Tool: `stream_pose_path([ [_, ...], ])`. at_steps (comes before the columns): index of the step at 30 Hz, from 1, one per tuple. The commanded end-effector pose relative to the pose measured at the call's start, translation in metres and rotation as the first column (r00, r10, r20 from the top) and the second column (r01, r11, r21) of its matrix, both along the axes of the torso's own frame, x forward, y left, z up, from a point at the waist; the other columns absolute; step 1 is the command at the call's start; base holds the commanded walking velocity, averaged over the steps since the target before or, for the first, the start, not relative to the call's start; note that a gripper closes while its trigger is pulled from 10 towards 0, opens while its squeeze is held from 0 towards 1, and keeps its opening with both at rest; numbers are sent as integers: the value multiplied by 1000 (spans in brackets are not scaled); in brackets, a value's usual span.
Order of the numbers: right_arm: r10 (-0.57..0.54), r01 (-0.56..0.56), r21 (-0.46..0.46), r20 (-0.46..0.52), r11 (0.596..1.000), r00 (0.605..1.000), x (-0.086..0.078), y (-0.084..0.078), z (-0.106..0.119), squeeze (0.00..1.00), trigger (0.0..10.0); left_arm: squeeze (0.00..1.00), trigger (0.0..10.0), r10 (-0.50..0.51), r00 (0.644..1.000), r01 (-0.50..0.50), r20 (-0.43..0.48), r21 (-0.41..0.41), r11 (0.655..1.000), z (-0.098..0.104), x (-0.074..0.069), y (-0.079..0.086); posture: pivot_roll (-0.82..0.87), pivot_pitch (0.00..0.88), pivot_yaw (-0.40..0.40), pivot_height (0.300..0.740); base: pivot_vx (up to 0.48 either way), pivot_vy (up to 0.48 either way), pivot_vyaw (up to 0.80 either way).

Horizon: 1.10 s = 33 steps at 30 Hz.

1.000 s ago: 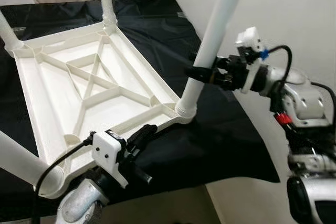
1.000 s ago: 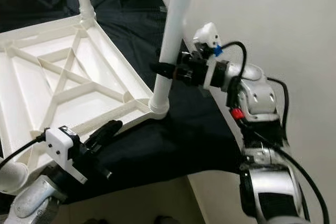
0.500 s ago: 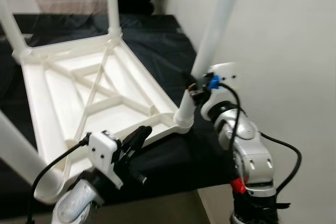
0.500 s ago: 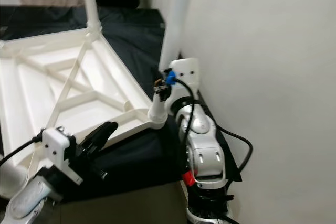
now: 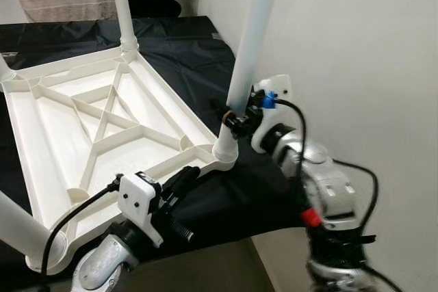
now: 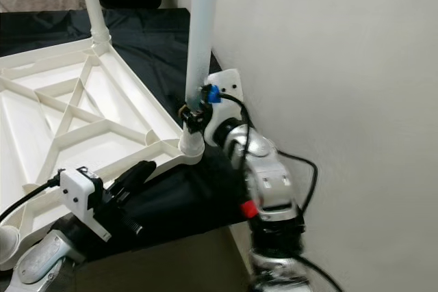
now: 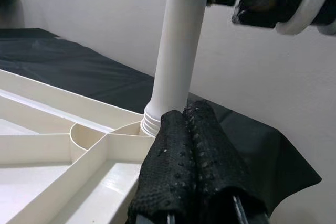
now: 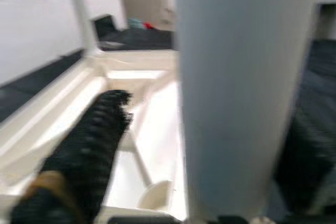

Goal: Building children table

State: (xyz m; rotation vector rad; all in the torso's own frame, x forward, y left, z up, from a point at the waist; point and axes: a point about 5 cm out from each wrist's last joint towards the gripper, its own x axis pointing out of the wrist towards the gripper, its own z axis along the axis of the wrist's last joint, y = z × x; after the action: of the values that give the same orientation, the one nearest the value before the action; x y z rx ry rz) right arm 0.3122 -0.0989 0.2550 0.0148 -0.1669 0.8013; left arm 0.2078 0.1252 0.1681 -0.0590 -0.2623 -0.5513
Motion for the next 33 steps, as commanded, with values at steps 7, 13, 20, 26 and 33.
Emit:
stream_pose_path([
  [7,250,-238,-112,107,965,962,-3,-14,29,1000,10000,0,10000,-11,1000,11,-3,-6,1000,3,-6,-2,-20,197,-116,740,0,0,0],
  [13,266,-240,-187,133,953,955,25,-30,46,0,10000,0,10000,-14,1000,13,-11,-4,1000,3,-8,-2,-2,203,-117,740,0,0,0],
  [20,415,-387,-223,94,895,905,24,-42,55,0,0,0,10000,-7,1000,7,-13,-4,1000,3,-8,-2,-3,206,-118,740,0,0,0],
  [26,450,-431,-180,82,884,889,17,-53,58,0,0,0,10000,-9,1000,9,-15,-6,1000,3,-7,-2,-16,199,-118,740,0,0,0],
  [33,128,-128,-84,-8,988,992,17,-36,14,0,0,0,10000,-11,1000,11,-20,-8,1000,0,-5,-1,-32,179,-138,740,0,0,0],
])
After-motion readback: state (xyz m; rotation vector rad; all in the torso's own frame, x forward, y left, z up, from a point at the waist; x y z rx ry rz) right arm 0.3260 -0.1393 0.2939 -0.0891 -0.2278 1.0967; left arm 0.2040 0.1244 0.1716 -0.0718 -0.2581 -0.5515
